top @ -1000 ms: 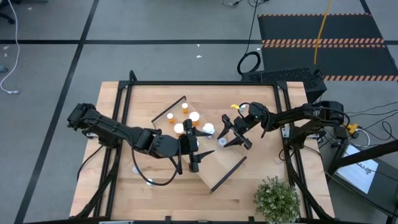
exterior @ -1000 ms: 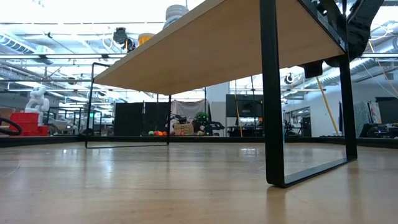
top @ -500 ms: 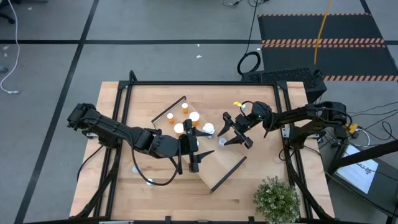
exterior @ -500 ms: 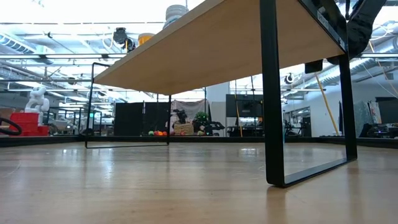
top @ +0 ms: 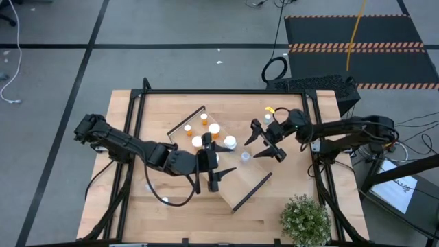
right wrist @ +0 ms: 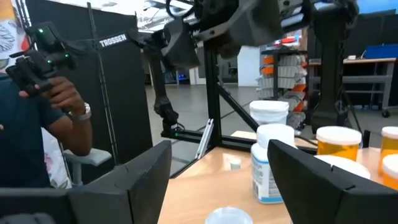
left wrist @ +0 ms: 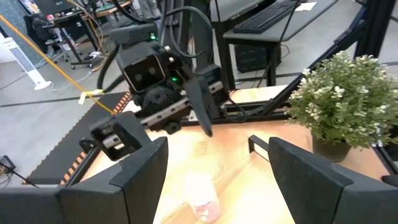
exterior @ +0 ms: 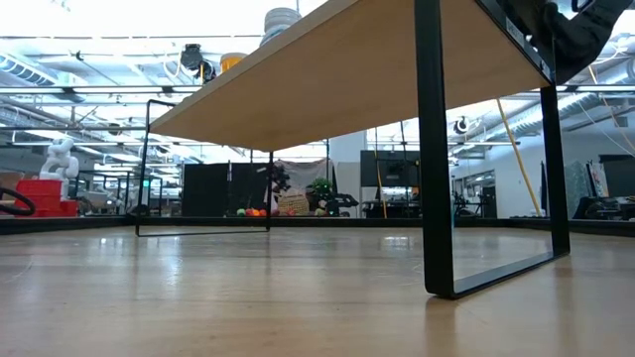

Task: Pick and place medicine bottles onto shelf by color
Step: Put the transparent pill bottle on the shelf aligned with the transparent pill bottle

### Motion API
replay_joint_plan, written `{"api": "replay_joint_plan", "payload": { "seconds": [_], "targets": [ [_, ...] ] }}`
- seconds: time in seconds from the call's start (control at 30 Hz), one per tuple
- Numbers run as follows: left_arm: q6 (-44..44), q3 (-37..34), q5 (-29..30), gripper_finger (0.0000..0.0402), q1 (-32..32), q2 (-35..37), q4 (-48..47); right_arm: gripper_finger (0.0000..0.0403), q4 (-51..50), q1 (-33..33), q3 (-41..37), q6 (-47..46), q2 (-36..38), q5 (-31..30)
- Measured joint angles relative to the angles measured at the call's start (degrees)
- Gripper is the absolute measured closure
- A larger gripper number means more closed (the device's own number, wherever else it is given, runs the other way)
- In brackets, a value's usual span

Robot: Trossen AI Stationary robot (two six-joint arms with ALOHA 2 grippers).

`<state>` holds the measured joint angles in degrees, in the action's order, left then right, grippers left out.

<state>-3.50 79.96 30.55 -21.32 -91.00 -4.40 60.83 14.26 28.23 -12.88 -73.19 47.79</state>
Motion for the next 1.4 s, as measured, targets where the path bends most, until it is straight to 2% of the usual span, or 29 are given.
{"api": "replay_joint_plan", "payload": {
  "seconds": [0.17, 0.3, 0.4, 0.6, 0.73, 0.83, 0.97, 1.17, 1.27, 1.4],
  "targets": [
    [0.27, 0.01, 0.63, 0.0126, -2.04, 0.02, -0.61, 0.014, -4.09, -0.02, 0.0, -0.13, 3.84, -2.23],
    [1.7, -0.02, 6.1, 0.0126, -5.45, 0.86, -3.36, 0.014, -10.83, 0.0, 0.0, 0.21, 8.19, -5.84],
    [4.83, -0.02, 10.33, 0.0126, -8.14, 1.46, -5.09, 0.014, -14.97, 0.02, 0.0, 1.22, 12.2, -6.01],
    [17.5, 0.08, 13.97, 0.0126, -15.44, 2.38, -11.58, 0.014, -22.94, 0.02, 0.0, 1.79, 20.48, -6.34],
    [28.36, -0.01, 16.05, 0.0133, -20.59, 2.19, -18.99, 0.014, -27.3, 0.0, 0.0, 3.09, 25.13, -9.28],
    [37.92, 0.02, 16.0, 0.0151, -23.7, 2.22, -25.54, 0.014, -29.76, 0.0, 0.0, 3.71, 27.77, -11.47],
    [45.99, 0.02, 14.43, 0.0185, -27.96, 2.2, -33.9, 0.014, -31.19, 0.0, 0.0, 4.13, 29.79, -12.13],
    [70.07, 0.02, 11.18, 0.0228, -31.29, 2.2, -54.61, 0.014, -34.02, 0.0, 0.0, 4.61, 29.79, -13.0],
    [80.94, 0.02, 5.95, 0.0235, -31.61, 2.18, -63.69, 0.014, -35.59, -0.09, 0.0, 5.21, 29.45, -14.79],
    [87.88, -1.86, 1.61, 0.0222, -32.07, 2.18, -68.78, 0.014, -35.86, -0.09, 0.0, 6.09, 29.16, -15.02]
  ]
}}
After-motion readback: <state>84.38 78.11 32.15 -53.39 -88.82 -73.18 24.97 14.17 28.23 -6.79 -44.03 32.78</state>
